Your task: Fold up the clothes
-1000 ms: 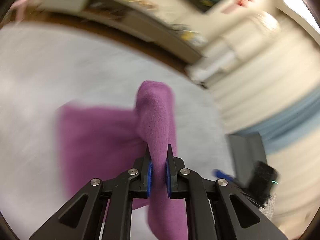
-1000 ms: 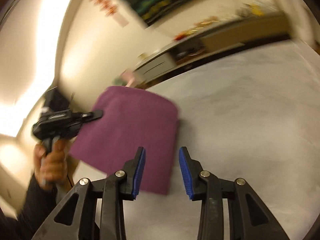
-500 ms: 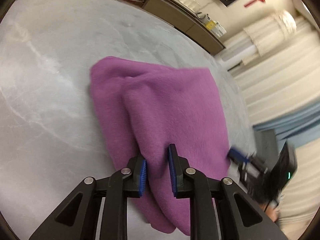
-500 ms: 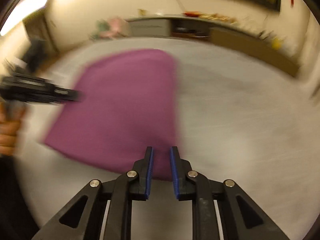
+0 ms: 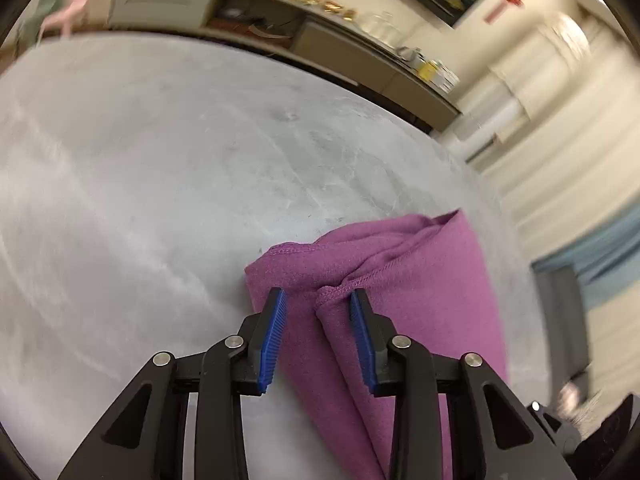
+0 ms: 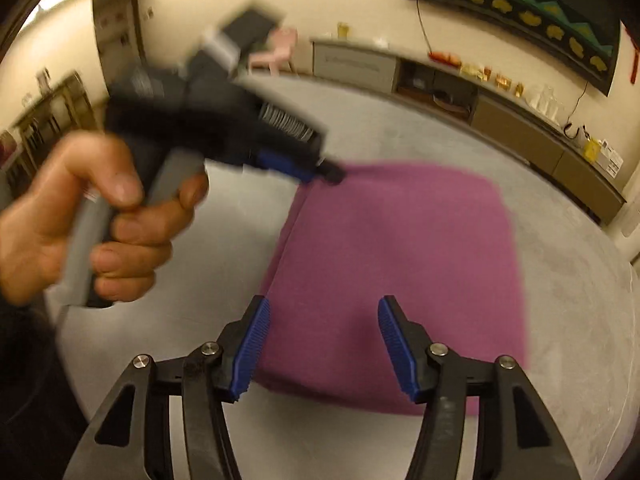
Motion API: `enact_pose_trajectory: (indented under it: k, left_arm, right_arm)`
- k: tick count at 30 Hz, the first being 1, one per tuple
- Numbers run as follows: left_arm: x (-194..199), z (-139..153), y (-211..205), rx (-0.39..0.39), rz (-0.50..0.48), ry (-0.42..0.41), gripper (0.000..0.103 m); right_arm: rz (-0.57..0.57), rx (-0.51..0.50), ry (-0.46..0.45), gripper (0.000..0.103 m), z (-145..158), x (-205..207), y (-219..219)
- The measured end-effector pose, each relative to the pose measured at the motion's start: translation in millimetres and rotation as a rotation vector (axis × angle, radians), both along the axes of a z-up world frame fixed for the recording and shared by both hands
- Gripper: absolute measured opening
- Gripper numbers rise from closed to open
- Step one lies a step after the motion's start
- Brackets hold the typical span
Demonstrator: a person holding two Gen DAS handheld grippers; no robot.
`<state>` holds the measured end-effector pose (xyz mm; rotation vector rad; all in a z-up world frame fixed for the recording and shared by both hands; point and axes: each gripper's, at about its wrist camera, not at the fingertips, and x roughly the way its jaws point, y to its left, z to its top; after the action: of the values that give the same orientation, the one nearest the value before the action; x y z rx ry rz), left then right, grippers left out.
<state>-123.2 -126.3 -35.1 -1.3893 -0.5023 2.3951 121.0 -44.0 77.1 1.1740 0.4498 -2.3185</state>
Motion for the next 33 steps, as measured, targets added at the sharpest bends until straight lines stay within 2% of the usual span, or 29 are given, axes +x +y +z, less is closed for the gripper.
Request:
enact_pose_trajectory:
  k: [1,3,6,8,9,10,13,15,17,20,23,24,26,27,28,31,33]
  left_arm:
    - [0.3,-1.4,-0.9,0.001,-0.007,-0.002,0.033]
    - [0.8,-7.5,-7.4,0.050,0.002,-0.043,0.034]
    - [10.2,-17.9,-6.4,0.154,0.024,-0.171,0.033]
    - [26.8,-11.7,16.9,0.162,-0.091,-0.220,0.033]
    - [38.6,-3.5,30.8,0.130,-0.170,-0.212,0.031]
    - [47.4,5.1,36.7,0.100,-0.204,-0.188,0.031]
    - [56.2,31.5,19.1,0.094,-0.165,-0.086,0.031]
    - [51.6,37.1,-1.9,0.076,-0.085,-0.045,0.031]
    - [43.9,27.7,-11.6,0.107,-0.059,-0.068,0.031]
    - [40.1,11.5,-2.0,0.131,-0.087,-0.108,0.031]
    - [44.5,4.9,11.4,0.119,-0.135,-0.111,0.031]
    - [45.8,3.3,15.7,0.108,-0.151,-0.110,0.031]
    - [45.7,-1.5,23.9,0.074,-0.173,-0.115,0.031]
    - [44.2,-6.1,27.8,0.062,-0.178,-0.123,0.031]
    - [42.3,-10.8,31.0,0.056,-0.179,-0.133,0.031]
    - [38.8,-18.3,33.5,0.070,-0.186,-0.155,0.030]
    - [38.0,-18.3,33.4,0.080,-0.187,-0.163,0.029]
  right_arm:
    - [-0.010,0.014,-0.013,0.059,-8.8,-6.5,-5.9]
    - [-0.004,0.046,-0.013,0.058,-15.8,-16.6,-9.5]
    - [-0.013,0.132,-0.011,0.057,-17.4,-23.6,22.3]
    - [-0.054,0.178,-0.028,0.057,-16.3,-39.1,59.7]
    - [-0.097,0.200,-0.028,0.057,-17.4,-45.0,82.6]
    - [-0.148,0.219,-0.025,0.057,-18.2,-50.6,103.9]
    - [-0.267,0.217,-0.001,0.057,-3.5,-67.0,132.7]
    - [-0.244,0.150,0.051,0.057,15.8,-62.7,123.1]
    - [-0.157,0.114,0.092,0.057,25.0,-51.1,98.0]
    - [-0.021,0.147,0.118,0.057,12.6,-49.6,49.3]
    - [0.013,0.202,0.108,0.057,-10.6,-73.2,18.5]
    - [0.006,0.204,0.093,0.055,-15.7,-79.0,15.5]
    - [-0.023,0.208,0.081,0.026,-20.1,-90.6,17.8]
    - [-0.037,0.185,0.071,0.023,-16.6,-94.3,22.2]
    - [-0.052,0.161,0.067,0.010,-10.9,-97.2,27.3]
    - [-0.072,0.109,0.095,0.010,16.4,-96.0,28.2]
    - [-0.039,0.088,0.093,0.010,18.5,-76.9,38.0]
